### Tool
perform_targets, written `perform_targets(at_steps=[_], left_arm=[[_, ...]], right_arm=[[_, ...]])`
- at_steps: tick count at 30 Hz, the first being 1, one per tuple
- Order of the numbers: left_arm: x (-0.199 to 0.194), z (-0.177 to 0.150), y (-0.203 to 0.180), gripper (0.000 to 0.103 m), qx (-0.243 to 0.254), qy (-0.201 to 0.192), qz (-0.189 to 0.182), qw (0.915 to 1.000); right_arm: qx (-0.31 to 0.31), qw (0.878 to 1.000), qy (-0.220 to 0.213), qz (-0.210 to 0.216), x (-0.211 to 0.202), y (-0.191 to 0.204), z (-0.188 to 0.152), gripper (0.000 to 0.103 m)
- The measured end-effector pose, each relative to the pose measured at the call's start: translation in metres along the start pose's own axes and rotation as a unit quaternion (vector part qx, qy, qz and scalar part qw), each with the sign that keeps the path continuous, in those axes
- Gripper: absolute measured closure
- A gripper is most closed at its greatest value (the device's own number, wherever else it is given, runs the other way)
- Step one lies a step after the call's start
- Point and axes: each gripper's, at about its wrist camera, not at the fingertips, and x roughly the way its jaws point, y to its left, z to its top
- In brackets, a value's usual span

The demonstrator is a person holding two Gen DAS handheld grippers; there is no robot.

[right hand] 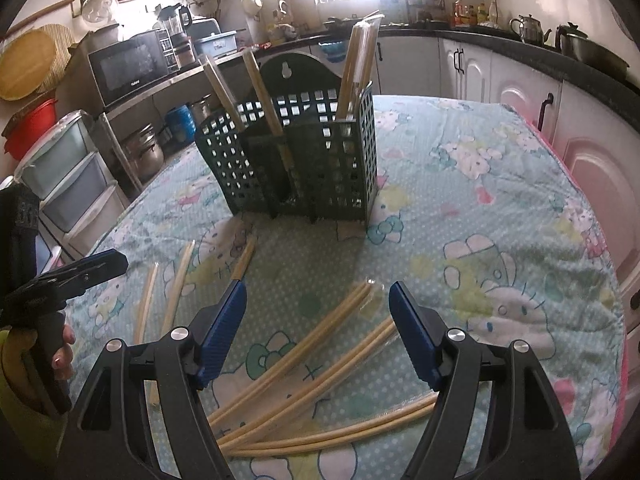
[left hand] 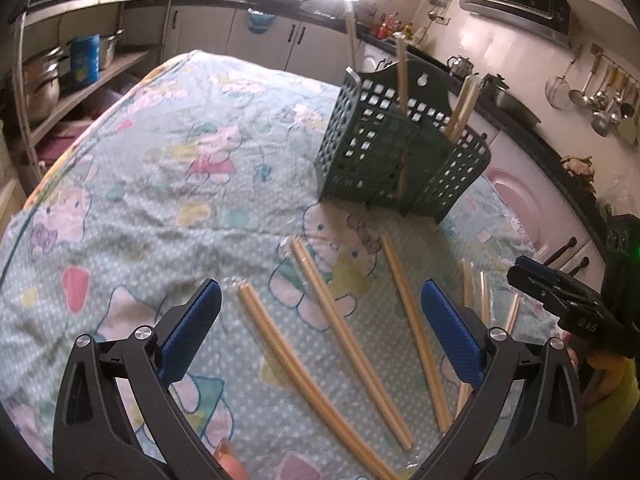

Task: Organize utensils
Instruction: 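Withdraw both open tools from the caddy toward the remaining chopsticks, then close the left tool on wrapped chopsticks while the right tool closes on chopsticks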

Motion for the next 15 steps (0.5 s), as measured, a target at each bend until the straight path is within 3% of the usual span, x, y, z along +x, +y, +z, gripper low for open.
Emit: perform_targets(at_steps=[6, 9, 15], left_arm=[[0.008, -0.012, 0.013, 0.012, -0.024, 0.025, 0.001, 0.9994], [0.011, -0.017, 0.018, 0.012, -0.035, 0.034, -0.004, 0.9988], [0.018, -0.022, 0.023, 0.037, -0.049, 0.050, -0.020, 0.9973]], right_arm=[[0.003, 1.000, 0.014, 0.003, 0.009, 0.000, -0.006, 0.032], [0.006, 1.000, 0.022, 0.005, 0.016, 0.000, -0.008, 0.037], [0.015, 0.999, 0.039, 0.006, 0.028, -0.003, -0.009, 0.044]])
